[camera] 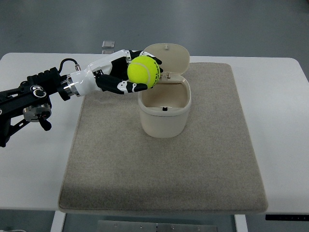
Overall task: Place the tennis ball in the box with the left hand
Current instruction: 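Position the ball over the bin opening with the left hand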
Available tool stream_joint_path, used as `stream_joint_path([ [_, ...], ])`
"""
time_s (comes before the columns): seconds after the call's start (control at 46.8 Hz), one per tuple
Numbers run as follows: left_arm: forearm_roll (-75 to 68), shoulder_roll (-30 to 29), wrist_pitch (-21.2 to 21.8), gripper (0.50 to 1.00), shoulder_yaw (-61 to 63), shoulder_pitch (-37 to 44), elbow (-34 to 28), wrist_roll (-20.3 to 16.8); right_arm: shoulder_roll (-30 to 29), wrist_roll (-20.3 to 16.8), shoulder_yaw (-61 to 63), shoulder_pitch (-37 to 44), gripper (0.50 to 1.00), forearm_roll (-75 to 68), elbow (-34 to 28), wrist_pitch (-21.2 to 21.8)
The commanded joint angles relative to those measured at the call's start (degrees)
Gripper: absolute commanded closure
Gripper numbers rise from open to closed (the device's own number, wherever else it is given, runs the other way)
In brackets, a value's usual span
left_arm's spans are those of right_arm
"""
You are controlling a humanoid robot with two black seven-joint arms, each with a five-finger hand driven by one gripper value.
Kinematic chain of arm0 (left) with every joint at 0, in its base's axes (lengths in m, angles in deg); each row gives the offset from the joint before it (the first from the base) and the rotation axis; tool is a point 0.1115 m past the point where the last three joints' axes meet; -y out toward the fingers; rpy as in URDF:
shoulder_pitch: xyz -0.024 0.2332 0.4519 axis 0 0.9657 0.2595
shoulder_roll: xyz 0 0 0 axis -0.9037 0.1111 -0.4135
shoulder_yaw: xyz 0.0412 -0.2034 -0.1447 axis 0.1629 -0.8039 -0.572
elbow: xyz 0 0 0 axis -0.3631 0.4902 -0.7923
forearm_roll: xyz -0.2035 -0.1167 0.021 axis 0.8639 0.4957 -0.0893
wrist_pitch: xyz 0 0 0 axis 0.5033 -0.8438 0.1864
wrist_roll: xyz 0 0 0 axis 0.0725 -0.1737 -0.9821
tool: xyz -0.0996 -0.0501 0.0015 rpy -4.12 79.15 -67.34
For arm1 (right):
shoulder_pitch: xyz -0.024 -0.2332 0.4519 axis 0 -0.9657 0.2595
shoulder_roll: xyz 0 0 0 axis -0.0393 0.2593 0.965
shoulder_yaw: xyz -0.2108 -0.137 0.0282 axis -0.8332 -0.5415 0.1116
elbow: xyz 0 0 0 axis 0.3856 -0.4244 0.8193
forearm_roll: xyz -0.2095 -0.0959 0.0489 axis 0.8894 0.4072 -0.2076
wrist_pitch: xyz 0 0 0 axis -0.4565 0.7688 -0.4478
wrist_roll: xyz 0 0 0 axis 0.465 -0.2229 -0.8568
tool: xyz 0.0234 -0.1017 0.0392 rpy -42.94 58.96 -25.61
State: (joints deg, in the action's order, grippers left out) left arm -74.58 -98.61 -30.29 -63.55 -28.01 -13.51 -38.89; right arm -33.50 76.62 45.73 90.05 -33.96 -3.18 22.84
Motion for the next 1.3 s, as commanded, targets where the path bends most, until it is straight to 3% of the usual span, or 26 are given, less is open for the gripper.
stream_joint_path([
  [0.0,0.05,1.09,0.32,1.0,0.0,-0.08,-0.49,0.0,0.0,0.01,0.0,-0.01,0.599,0.01,0.0,0.0],
  [0.877,0.05,3.02,1.29,1.0,0.0,0.1,-0.84,0.0,0.0,0.01,0.0,-0.01,0.597,0.01,0.0,0.0],
  [1.091,0.22,3.02,3.31,0.999,0.0,0.18,-0.75,0.0,0.0,-0.08,0.0,-0.01,0.597,0.01,0.0,0.0],
  [1.283,0.66,3.02,3.58,0.915,-0.09,0.45,-0.49,0.0,0.0,0.01,0.0,-0.01,0.597,0.01,0.0,0.0],
])
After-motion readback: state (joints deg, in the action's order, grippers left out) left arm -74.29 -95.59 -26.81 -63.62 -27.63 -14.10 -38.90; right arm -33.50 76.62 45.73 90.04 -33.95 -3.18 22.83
